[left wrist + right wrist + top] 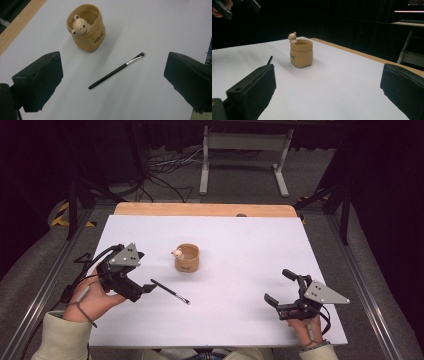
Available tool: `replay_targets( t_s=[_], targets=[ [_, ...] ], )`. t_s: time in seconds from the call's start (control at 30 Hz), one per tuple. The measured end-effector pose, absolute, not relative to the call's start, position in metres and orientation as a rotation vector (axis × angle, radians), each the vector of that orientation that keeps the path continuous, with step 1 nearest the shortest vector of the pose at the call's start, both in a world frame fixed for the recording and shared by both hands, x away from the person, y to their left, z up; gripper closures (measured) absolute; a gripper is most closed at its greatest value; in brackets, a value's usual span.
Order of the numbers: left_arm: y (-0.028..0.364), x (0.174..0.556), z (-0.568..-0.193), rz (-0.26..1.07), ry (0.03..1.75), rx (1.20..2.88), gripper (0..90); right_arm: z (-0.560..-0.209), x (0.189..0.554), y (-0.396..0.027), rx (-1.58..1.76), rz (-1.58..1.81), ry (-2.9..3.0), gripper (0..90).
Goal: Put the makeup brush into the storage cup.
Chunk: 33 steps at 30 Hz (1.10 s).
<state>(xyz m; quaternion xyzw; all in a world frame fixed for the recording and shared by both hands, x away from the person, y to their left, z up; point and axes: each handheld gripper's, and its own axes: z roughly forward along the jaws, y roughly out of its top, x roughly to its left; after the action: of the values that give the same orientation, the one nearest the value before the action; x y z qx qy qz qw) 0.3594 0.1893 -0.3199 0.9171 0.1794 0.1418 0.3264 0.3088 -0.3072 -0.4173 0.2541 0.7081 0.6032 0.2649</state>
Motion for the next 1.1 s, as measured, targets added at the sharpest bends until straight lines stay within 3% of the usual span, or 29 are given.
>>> replay_targets(
  t_s=[0.33, 0.63, 1.1],
  targets=[
    [0.178, 0.38, -0.322, 0.376, 0.489, 2.478, 2.4, -0.417, 0.306, -0.309, 0.708, 1.615, 1.907, 0.6],
    [0.162, 0.4, -0.333, 0.322, 0.475, 2.686, 2.9, -0.417, 0.306, -0.312, 0.718, 1.615, 1.9, 0.6],
    [0.149, 0.407, -0.332, 0.316, 0.454, 2.821, 2.3, -0.419, 0.308, -0.309, 0.714, 1.617, 1.919, 0.6]
  ],
)
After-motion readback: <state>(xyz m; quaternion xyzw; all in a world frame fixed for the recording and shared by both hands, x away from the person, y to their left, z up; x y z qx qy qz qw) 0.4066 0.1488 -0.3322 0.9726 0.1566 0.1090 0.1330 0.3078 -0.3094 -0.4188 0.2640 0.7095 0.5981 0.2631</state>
